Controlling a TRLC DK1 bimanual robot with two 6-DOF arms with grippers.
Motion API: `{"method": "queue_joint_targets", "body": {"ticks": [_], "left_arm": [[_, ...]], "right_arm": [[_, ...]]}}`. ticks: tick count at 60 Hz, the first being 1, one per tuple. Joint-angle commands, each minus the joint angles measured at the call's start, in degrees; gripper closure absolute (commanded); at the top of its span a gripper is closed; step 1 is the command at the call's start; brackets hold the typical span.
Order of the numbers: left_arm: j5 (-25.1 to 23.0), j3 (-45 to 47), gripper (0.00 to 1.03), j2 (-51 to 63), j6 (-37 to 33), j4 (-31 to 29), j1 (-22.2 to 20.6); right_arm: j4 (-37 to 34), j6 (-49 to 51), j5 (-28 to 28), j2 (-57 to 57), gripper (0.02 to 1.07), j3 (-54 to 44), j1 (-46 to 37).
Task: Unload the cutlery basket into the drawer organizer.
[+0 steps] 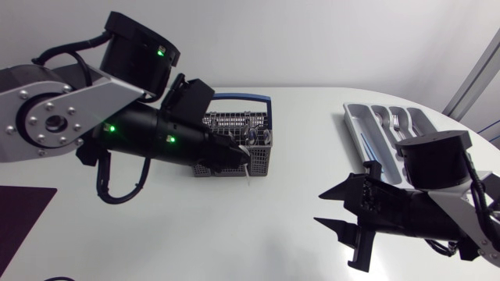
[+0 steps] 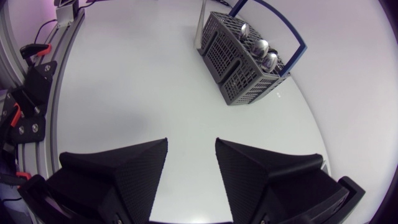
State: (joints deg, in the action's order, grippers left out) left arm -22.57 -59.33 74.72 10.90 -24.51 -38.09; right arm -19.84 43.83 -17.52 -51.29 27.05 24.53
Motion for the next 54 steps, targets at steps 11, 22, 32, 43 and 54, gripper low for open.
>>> {"method": "queue_joint_targets", "body": {"ticks": [11,22,32,43,54], "left_arm": [[-4.68,2.11,1.00,1.57,-5.53,1.57,-5.07],[-8.55,-0.17,1.00,5.79,-5.53,1.57,-5.95],[-11.01,-2.46,1.00,8.78,-5.09,1.57,-6.04],[-11.36,-4.30,1.00,10.45,-3.95,2.72,-6.30],[-12.33,-5.62,1.00,10.89,-2.99,2.98,-6.30]], "right_arm": [[-1.26,-5.51,-7.35,1.01,0.47,1.96,-0.72],[-0.73,-8.77,-11.13,0.57,0.47,3.54,0.07],[1.29,-11.49,-12.80,-1.18,0.47,5.30,0.60],[2.52,-12.72,-13.95,-4.61,0.47,6.97,1.74],[3.40,-13.51,-15.09,-7.42,0.48,8.20,2.10]]}}
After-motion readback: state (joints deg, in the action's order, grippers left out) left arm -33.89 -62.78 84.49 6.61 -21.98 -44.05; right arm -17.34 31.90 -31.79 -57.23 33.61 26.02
